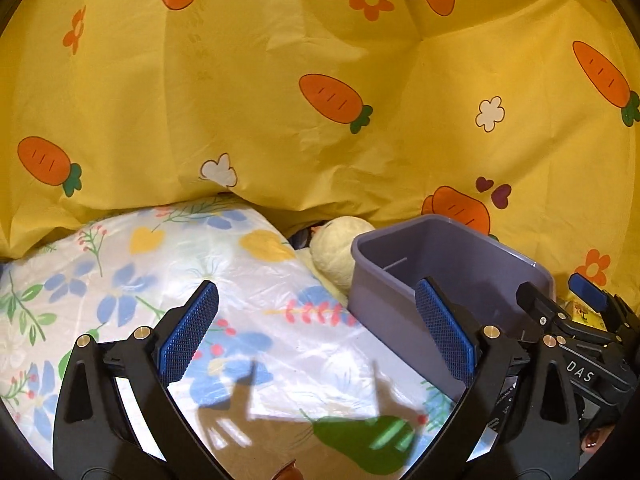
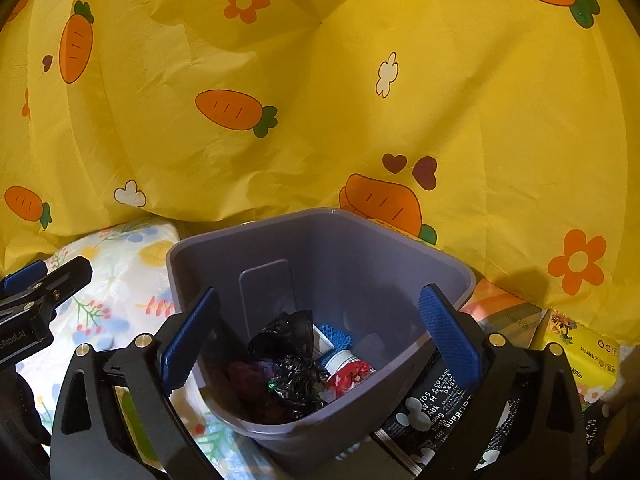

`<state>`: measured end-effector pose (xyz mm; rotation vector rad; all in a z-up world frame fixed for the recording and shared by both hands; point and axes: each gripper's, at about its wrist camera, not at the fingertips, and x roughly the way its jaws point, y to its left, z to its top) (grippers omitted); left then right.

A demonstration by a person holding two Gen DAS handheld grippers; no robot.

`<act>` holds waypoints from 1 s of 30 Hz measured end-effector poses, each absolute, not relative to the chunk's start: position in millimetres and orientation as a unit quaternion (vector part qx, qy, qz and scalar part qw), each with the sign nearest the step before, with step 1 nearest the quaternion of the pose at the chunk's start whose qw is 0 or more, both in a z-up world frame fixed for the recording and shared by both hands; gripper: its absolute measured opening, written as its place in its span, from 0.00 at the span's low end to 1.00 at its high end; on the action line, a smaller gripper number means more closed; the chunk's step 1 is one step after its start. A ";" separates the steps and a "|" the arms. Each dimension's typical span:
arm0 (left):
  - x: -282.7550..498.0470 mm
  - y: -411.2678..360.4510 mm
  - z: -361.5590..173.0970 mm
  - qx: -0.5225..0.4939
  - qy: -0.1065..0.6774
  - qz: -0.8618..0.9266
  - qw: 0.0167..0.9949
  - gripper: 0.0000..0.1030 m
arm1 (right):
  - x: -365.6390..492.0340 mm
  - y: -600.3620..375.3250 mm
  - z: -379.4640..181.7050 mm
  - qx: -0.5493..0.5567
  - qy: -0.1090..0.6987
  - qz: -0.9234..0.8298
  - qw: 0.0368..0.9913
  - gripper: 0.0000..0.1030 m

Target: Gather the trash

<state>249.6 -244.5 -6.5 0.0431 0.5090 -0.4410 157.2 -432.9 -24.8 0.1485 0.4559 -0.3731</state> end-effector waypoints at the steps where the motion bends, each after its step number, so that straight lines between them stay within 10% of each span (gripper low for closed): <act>1: 248.2 -240.4 -6.0 0.021 0.250 -0.214 0.944 0.94 | 156.6 -430.6 -24.0 0.073 0.224 -0.182 0.955 0.94; 30: 112.1 -99.0 -2.7 0.024 0.216 -0.082 0.973 0.94 | 61.6 -294.9 -18.4 0.054 0.208 -0.115 0.970 0.95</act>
